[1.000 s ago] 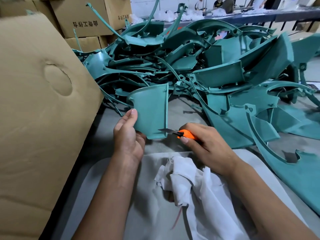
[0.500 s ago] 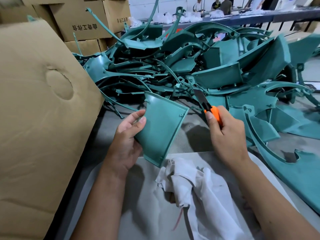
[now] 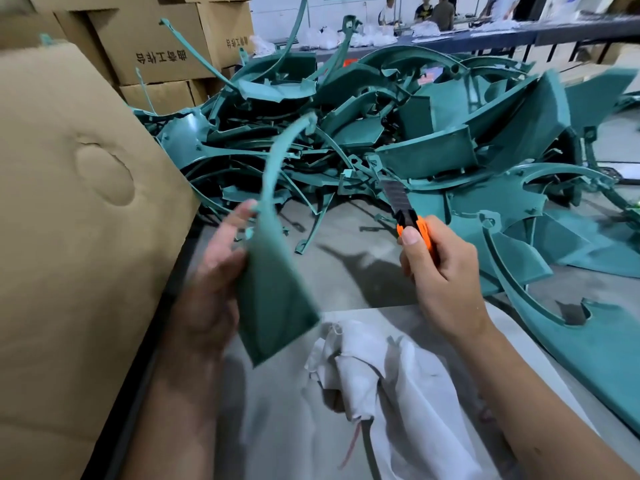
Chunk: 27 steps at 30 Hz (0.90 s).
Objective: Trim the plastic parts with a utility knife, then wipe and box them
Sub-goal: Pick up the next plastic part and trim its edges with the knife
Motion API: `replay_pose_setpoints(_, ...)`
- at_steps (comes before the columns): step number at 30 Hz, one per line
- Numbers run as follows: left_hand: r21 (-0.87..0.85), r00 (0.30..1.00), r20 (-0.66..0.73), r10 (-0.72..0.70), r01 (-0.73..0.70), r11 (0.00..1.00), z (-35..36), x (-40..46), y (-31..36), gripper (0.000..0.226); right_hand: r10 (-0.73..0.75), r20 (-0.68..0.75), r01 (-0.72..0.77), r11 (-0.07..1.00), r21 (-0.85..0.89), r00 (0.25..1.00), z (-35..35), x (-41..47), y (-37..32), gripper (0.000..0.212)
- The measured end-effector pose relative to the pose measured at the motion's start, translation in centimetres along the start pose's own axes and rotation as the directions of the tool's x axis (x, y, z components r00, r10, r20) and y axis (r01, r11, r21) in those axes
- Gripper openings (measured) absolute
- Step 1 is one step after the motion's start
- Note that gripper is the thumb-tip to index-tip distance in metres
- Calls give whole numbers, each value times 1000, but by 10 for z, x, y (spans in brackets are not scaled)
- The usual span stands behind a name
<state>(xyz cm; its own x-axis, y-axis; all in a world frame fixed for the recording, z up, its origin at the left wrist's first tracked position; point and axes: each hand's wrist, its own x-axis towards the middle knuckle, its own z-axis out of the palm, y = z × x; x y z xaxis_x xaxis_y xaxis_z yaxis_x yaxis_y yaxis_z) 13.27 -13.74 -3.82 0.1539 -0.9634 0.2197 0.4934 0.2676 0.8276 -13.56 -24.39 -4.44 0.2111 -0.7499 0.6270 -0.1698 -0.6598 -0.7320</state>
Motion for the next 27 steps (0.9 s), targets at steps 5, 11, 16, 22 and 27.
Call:
replay_pose_setpoints(5,199,972,-236,3,46,979,14,12,-18,26,-130,159,129,991,19,979,3,-5,-7,42)
replay_pose_setpoints(11,322,977,-213,5,65,945,17,14,-21,31,-242,346,249,968,24,906,11,-8,-14,33)
replay_pose_setpoints(16,307,991,-110,-70,101,946,14,9,-14,29,-200,295,231,970,-73,934,10,-7,-8,35)
replay_pose_setpoints(22,365,977,58,-206,171,915,16,3,-9,44,-75,24,78,979,-189,997,5,-1,-3,42)
replay_pose_setpoints(27,383,976,74,-205,162,909,10,0,-5,47,98,-209,-155,947,-281,973,-2,3,6,50)
